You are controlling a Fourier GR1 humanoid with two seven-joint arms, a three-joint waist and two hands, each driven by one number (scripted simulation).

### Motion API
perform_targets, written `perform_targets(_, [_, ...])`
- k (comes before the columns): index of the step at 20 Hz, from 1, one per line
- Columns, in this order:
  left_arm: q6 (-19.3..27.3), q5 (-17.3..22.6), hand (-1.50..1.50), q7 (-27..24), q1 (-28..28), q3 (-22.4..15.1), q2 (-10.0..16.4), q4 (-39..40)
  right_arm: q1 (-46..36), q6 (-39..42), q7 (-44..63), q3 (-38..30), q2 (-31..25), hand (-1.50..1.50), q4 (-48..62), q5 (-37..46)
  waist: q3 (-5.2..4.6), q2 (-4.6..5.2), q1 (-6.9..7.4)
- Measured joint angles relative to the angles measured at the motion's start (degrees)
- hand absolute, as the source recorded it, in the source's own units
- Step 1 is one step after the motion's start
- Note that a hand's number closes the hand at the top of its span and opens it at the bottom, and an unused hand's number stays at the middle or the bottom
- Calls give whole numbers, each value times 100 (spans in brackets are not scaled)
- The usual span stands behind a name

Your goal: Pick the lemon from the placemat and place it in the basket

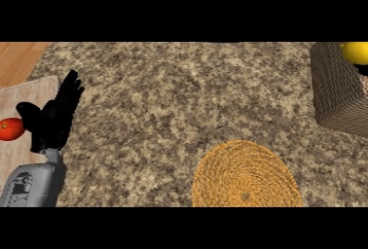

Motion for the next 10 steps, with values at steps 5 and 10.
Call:
perform_targets(5, [-22,-4,0,4,29,-14,3,-27,-114,134,17,90,-27,150,295,187,-30,-12,18])
perform_targets(10, [-25,-27,0,-90,16,0,11,53,-85,-29,-79,27,-44,150,436,201,-43,-10,21])
